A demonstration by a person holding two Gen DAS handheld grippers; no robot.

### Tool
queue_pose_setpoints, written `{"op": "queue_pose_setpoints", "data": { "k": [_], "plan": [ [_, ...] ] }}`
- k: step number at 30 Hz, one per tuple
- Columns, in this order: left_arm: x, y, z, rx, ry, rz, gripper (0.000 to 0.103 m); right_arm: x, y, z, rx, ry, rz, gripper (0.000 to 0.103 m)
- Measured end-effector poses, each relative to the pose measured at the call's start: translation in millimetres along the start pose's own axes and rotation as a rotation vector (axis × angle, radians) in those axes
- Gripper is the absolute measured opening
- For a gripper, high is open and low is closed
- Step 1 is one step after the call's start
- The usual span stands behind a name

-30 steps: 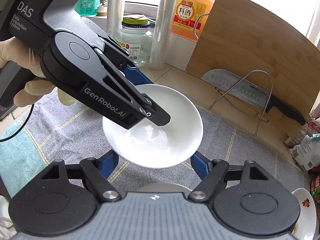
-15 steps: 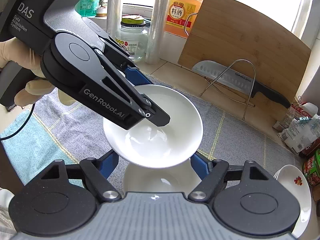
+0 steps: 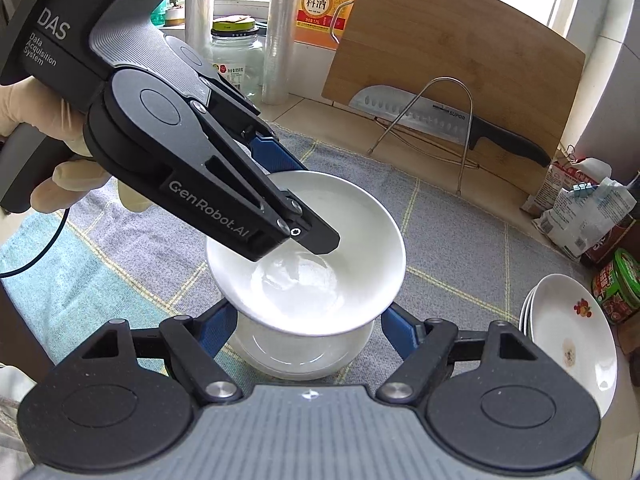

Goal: Organize plates and bowls
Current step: 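Lift and carry the held bowl over the placed white bowl with the left gripper, then lower the bowl into the placed bowl and open the left gripper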

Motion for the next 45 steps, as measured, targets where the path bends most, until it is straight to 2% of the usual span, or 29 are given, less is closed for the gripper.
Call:
{"op": "queue_pose_setpoints", "data": {
  "k": [16, 45],
  "plan": [
    [2.0, -14.5, 10.0, -0.04, 0.017, 0.013, 0.046, -2.9, -10.0, 10.5, -0.033, -0.044, -0.041, 0.083],
    [0.2, -19.9, 12.7, -0.029, 0.036, 0.027, 0.046, 0.9, -15.6, 12.6, -0.039, -0.071, -0.058, 0.083]
  ]
}}
Point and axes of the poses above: each gripper's, at about its wrist camera, not at the fingertips, and y roughly against the way its jaws point, x to its right, z to its underside, the point moved 3 cm from there along -y, roughly the way its jaws point, and after that the axes turned 2 degrees about -y, right-handed, at the moved point
